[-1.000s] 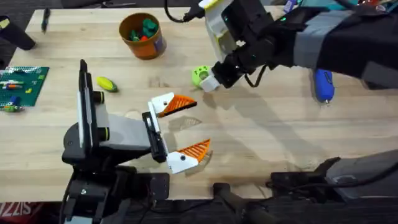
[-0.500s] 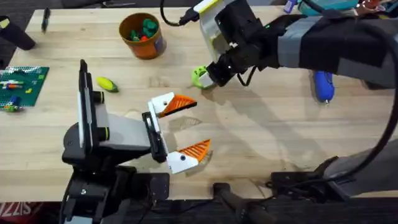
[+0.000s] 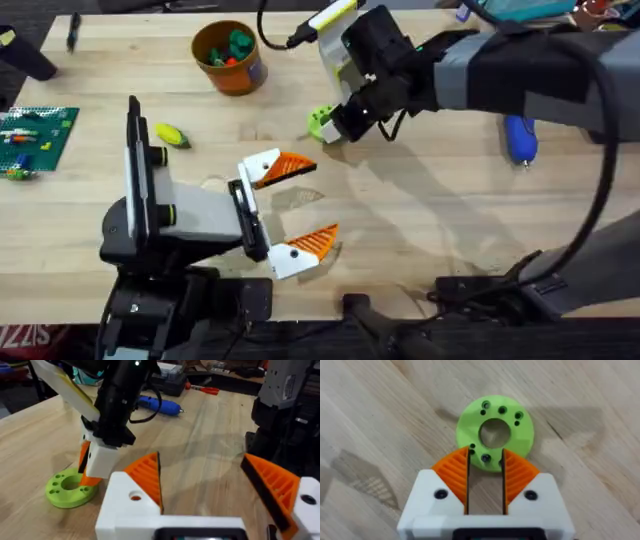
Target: Pick up the gripper from the table and insert it into the empty holder that is missing its gripper. Then pick up a screw, insert it into the mounting hole, and use the screwdriver to tighten it. Finally, clean up the table by picking up the vegetable and placing it into the bucket.
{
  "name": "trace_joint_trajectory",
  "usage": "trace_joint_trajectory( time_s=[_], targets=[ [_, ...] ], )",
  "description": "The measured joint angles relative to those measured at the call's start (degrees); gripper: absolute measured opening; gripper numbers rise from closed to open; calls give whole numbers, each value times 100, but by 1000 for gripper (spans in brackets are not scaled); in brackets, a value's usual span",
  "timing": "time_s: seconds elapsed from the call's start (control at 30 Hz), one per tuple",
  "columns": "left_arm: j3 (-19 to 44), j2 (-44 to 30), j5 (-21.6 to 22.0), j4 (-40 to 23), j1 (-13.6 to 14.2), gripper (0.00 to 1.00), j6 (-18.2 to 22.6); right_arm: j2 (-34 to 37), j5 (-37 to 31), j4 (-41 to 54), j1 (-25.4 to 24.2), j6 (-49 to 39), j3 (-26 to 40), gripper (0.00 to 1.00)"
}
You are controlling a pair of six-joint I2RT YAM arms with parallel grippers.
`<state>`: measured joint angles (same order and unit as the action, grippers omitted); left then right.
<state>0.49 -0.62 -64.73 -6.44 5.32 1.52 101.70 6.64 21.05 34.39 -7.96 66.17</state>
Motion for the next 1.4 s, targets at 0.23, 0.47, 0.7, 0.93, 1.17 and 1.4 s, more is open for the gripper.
trace_joint_trajectory(
  time_s=[0.23, 0.47, 0.7, 0.93, 1.17, 1.4],
  targets=[
    [0, 0, 1, 0, 0, 985, 0, 53, 1, -1, 22, -1, 0, 321],
    [0, 0, 0, 0, 0, 985, 0, 68, 1, -78, 22, -1, 0, 319],
    [0, 0, 0, 0, 0, 985, 0, 112, -19, -119, 33, -1, 11, 278],
    [0, 0, 1, 0, 0, 985, 0, 119, -43, -128, 33, -1, 11, 186],
    [0, 0, 0, 0, 0, 985, 0, 119, -43, -44, 33, -1, 29, 146],
    [0, 0, 2, 0, 0, 985, 0, 119, -45, -27, 33, -1, 37, 102]
  ],
)
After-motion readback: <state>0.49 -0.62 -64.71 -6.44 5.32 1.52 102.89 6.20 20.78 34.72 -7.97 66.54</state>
